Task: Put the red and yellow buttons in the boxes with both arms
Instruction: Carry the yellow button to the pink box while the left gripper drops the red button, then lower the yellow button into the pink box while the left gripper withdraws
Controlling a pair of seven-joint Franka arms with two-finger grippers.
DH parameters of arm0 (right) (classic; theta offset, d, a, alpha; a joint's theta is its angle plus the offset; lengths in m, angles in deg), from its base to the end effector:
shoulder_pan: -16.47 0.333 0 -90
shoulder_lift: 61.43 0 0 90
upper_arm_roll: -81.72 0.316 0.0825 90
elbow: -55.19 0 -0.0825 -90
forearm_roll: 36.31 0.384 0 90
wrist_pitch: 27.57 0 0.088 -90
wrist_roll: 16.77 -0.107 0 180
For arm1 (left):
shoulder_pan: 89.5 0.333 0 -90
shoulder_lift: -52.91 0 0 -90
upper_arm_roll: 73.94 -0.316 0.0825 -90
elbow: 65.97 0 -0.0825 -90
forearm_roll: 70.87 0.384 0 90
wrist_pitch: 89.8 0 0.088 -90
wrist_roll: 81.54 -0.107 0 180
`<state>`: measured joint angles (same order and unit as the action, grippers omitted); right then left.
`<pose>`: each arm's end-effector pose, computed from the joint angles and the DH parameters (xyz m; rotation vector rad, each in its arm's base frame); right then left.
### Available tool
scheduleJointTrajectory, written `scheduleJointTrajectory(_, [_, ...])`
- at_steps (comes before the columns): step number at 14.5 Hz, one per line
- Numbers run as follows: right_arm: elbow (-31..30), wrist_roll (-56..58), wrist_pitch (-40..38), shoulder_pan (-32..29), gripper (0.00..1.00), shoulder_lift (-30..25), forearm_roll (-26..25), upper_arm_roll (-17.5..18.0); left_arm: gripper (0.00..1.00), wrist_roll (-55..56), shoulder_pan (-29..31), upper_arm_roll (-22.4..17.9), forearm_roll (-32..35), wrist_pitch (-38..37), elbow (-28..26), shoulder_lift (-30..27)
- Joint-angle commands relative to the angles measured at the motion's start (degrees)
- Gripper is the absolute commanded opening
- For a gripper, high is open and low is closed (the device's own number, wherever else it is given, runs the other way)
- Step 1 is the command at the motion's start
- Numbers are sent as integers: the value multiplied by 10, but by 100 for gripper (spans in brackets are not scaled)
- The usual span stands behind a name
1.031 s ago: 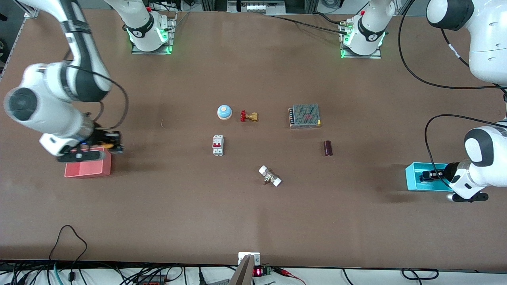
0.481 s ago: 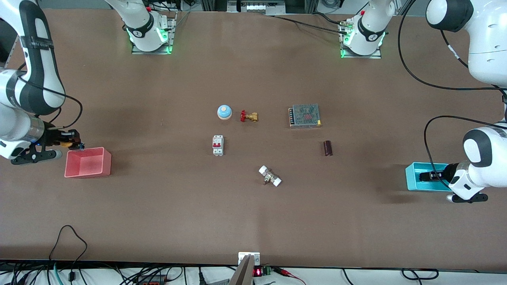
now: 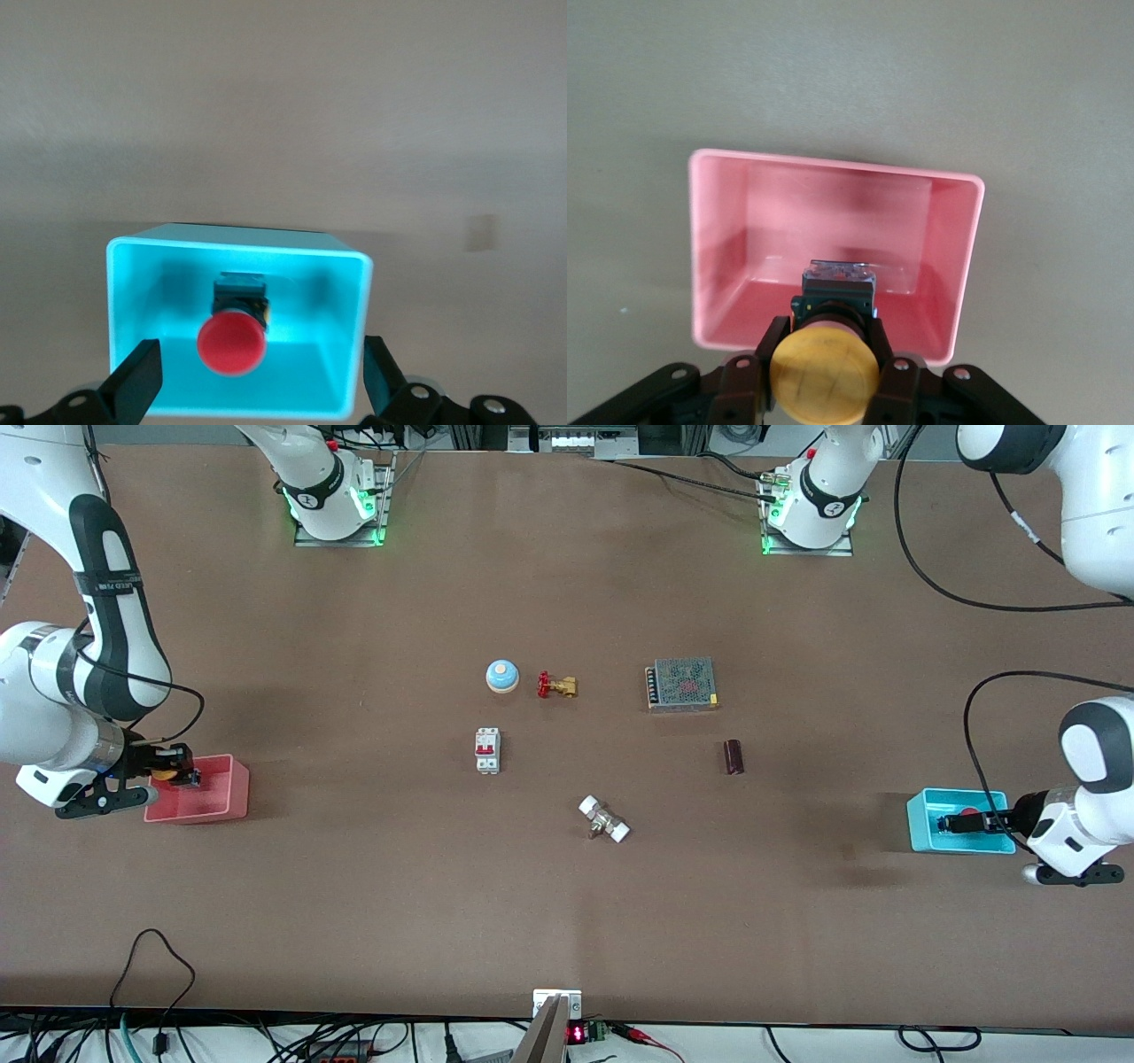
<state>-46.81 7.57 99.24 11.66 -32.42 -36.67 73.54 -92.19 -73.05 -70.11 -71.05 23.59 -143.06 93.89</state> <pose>0.6344 -0.1393 0.2694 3.0716 0.3351 -0.1371 0.7064 0.1685 0.2966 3.0763 0.0774 -0.1063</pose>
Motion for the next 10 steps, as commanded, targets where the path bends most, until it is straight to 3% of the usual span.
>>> scheduleJointTrajectory(1, [15,17,-1,-9,22,15,23,4,100,0,1,17,1,-43,-31,-80])
scheduleJointTrajectory(6, [14,16,24,-9,22,34,38,6,100,9,-53,17,-3,-114,-33,-192])
scheduleJointTrajectory(10, [13,14,27,-9,26,40,38,6,100,74,-98,11,-3,-130,-83,-286])
